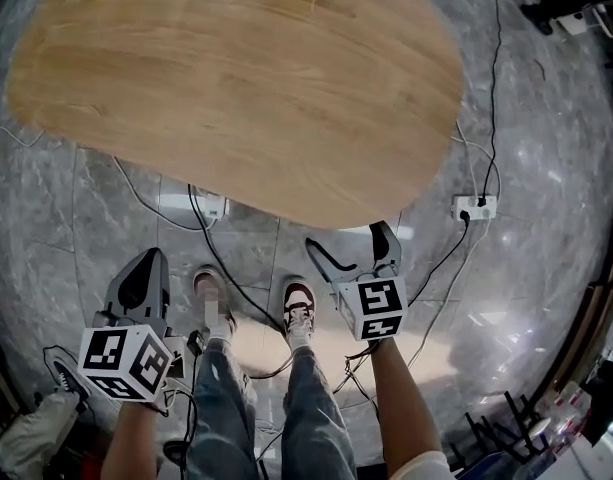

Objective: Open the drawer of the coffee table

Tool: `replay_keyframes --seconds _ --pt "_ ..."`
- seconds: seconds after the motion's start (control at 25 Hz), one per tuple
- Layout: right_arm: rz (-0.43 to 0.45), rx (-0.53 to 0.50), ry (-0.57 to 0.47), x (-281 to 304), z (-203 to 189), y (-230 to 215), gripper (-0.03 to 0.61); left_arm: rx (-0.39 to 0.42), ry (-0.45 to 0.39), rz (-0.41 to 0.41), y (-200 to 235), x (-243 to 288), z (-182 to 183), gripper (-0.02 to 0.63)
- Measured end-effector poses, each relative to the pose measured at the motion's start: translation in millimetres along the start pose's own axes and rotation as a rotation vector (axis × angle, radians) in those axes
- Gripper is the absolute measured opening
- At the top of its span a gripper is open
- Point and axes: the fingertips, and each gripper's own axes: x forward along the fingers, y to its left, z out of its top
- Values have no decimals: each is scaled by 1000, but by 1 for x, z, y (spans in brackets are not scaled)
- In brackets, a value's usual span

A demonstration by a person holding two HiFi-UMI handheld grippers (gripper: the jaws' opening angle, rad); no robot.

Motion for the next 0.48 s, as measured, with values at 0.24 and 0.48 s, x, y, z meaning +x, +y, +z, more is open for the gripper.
replay_keyframes --seconds 0.24,0.48 --pt "46 -44 -16 25 10 -6 488 -34 -4 17 2 5 -13 -6" --pt "47 -61 -36 37 17 -13 461 -67 -6 41 2 7 -23 -6"
